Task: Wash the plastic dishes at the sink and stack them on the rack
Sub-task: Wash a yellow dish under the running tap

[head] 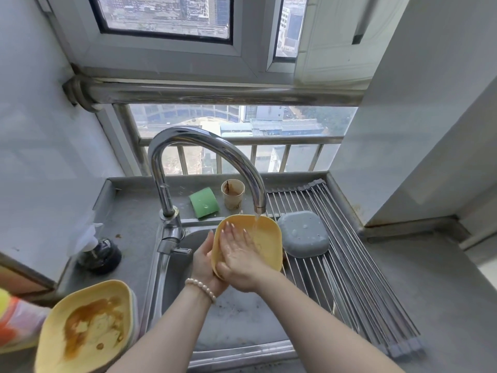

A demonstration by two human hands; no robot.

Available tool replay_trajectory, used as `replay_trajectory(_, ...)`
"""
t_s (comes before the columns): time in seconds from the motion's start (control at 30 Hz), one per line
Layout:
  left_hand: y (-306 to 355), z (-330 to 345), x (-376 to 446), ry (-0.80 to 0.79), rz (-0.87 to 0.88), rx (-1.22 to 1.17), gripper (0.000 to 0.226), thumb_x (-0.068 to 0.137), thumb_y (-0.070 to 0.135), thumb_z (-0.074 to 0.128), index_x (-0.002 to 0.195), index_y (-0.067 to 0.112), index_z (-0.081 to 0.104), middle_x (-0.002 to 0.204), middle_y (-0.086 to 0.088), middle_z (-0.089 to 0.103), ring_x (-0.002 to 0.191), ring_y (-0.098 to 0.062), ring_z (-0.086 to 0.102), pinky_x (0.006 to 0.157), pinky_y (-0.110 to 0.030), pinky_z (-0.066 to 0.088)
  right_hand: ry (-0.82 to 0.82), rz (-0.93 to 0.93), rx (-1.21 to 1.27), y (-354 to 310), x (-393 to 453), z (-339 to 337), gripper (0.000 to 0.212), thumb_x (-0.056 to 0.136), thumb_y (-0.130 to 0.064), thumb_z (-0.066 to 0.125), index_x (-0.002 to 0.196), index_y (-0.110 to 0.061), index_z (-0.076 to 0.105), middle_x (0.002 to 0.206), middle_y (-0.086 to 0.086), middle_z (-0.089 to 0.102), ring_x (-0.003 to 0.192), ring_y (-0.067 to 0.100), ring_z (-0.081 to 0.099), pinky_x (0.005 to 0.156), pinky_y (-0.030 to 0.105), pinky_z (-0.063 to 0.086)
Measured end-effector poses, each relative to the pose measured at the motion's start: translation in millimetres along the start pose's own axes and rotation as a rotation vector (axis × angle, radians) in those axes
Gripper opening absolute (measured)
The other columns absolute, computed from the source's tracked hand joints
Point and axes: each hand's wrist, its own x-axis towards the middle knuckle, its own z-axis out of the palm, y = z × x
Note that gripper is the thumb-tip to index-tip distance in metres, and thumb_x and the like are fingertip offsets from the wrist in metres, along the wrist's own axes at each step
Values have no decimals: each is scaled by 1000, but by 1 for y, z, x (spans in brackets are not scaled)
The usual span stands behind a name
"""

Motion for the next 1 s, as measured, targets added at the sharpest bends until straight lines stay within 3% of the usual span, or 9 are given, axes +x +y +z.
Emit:
replay_trajectory(0.17,11,7,3,207,-71,279,83,78,61,60,128,-5,53,128,-23,57,119,-38,56,105,-52,40,-30,-124,139,7,-14,8,63,102,-27,27,152,-12,-7,159,4,-13,145,13,-17,118,32,-14)
replay_trajectory(0.4,18,19,-1,431,285,583,53,92,52,50,114,5,58,103,-18,69,93,-36,67,84,-50,55,51,-161,216,20,-43,14,51,103,-41,27,151,-24,26,159,-9,9,147,9,0,118,26,-1)
replay_trajectory(0.53,12,23,-5,453,335,662,41,95,46,48,98,7,62,88,-12,70,82,-30,67,81,-47,56,149,130,250,18,-29,12,70,97,-57,23,154,-21,4,161,-2,4,148,18,5,117,39,17)
replay_trajectory(0.6,5,19,-6,500,326,684,34,98,41,47,90,10,61,89,-13,67,83,-29,64,84,-50,54,160,273,239,16,-19,8,80,93,-64,12,152,-16,-10,161,5,6,148,21,5,118,41,11)
replay_trajectory(0.73,5,9,2,678,317,655,34,96,36,53,76,10,62,80,-12,63,79,-28,60,83,-46,54,155,154,16,5,-19,14,102,70,-68,-17,153,-19,15,161,6,5,148,26,2,118,42,-3)
replay_trajectory(0.8,8,-1,8,745,250,657,32,89,35,65,76,6,64,74,-10,63,75,-26,60,81,-43,55,284,-76,-4,15,-27,19,75,92,-58,10,128,-13,57,144,9,47,135,28,41,116,40,15)
replay_trajectory(0.83,8,-7,10,764,200,639,34,83,36,72,78,4,64,77,-11,66,77,-27,64,82,-45,56,432,-207,-32,21,-32,21,54,95,-44,29,98,-11,71,116,8,67,111,26,62,113,39,24)
replay_trajectory(0.9,3,-26,23,784,108,617,52,65,42,84,89,-1,66,88,-16,70,82,-30,69,82,-49,56,778,-316,-76,37,-39,25,32,86,-27,51,61,-13,67,74,1,70,77,19,68,106,43,41)
replay_trajectory(1.0,-7,-51,48,746,43,651,69,46,43,90,94,-2,68,90,-15,71,85,-31,70,83,-47,57,953,-106,53,47,-47,11,16,80,-24,59,85,-15,72,101,4,68,105,23,57,95,42,42)
